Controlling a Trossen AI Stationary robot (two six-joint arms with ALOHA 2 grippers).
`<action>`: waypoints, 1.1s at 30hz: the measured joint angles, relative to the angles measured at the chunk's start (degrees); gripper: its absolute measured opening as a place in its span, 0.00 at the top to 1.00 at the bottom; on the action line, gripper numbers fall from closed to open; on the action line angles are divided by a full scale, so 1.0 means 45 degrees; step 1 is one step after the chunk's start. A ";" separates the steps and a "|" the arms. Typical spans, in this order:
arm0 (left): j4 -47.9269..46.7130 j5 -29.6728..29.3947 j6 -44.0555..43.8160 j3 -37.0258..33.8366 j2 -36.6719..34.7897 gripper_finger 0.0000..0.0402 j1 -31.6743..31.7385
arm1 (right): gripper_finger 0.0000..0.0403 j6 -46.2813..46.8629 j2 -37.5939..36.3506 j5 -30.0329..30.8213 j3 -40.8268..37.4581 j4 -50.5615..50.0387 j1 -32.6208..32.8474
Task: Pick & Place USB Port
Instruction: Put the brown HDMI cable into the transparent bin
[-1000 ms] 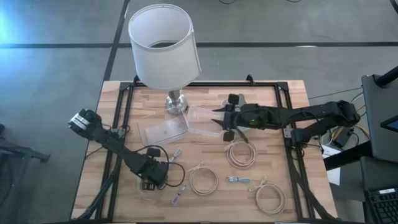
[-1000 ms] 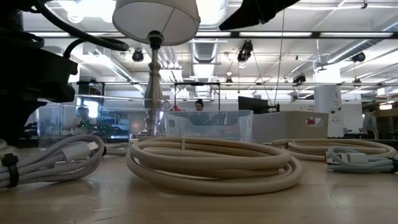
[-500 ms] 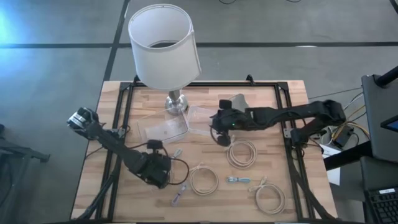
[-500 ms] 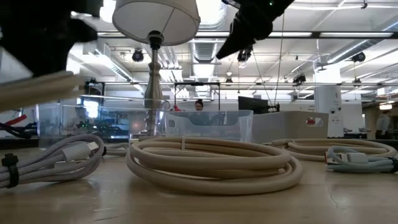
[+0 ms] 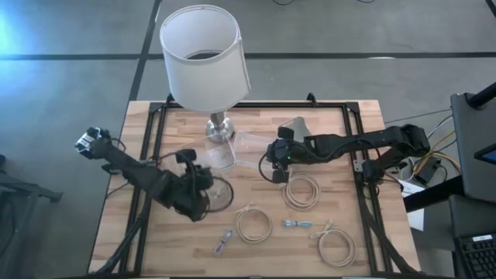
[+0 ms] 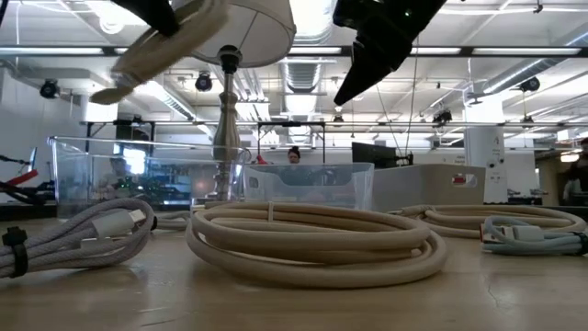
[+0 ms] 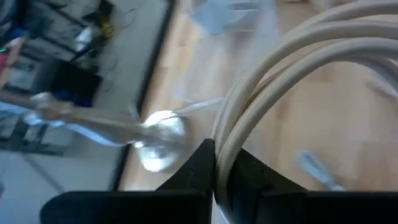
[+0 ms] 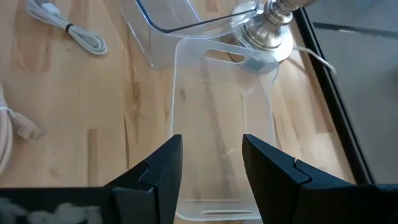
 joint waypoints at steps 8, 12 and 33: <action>0.0012 -0.2369 0.0076 -0.0850 -0.0601 0.92 0.2075 | 0.59 0.0668 0.0000 -0.0024 -0.0024 -0.0003 0.0000; 0.0030 -0.3064 -0.0079 -0.1186 -0.0710 0.92 0.3215 | 0.59 0.0713 0.0000 -0.0024 -0.0024 0.0000 0.0011; 0.3261 -0.1565 -0.4400 -0.6081 -0.0731 0.92 0.5951 | 0.59 0.1782 -0.0015 -0.0029 -0.0119 0.0037 0.0131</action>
